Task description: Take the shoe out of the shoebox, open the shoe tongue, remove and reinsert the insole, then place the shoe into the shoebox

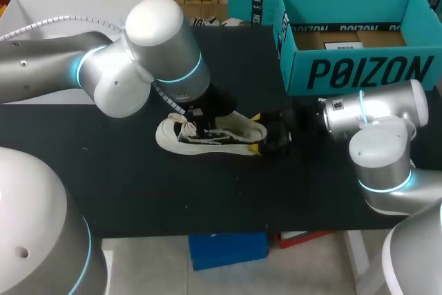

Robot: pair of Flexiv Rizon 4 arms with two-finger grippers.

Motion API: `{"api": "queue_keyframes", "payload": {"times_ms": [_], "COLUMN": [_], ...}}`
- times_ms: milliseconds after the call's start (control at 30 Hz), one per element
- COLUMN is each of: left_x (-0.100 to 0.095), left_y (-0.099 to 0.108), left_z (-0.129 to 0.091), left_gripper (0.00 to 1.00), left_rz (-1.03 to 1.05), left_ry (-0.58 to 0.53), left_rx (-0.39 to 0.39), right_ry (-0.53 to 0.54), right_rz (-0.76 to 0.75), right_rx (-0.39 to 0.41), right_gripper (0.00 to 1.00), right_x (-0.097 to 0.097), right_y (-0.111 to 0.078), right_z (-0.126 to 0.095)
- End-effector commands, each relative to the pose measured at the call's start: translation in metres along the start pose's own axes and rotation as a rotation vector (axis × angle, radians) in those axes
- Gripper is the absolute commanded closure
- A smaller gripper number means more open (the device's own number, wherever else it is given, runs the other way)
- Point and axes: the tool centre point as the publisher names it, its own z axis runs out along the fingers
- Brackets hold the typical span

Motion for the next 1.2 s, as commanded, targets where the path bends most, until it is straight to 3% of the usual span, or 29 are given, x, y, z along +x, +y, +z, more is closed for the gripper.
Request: {"api": "queue_keyframes", "payload": {"times_ms": [33, 867, 1200], "left_x": [-0.003, -0.004, 0.0], "left_y": [-0.002, -0.006, -0.028], "left_z": [-0.003, -0.017, -0.002], "left_gripper": [1.0, 1.0, 1.0], "left_rz": [0.01, 0.043, 0.088], "left_ry": [0.011, 0.016, 0.053], "left_rx": [0.02, 0.084, 0.064], "right_ry": [0.0, 0.0, 0.0], "right_rz": [0.0, 0.0, 0.0], "right_rx": [0.001, 0.001, 0.001], "right_gripper": [1.0, 1.0, 1.0], "right_x": [0.001, 0.001, 0.001], "right_y": [0.0, 0.0, 0.0], "right_z": [0.005, 0.005, 0.005]}}
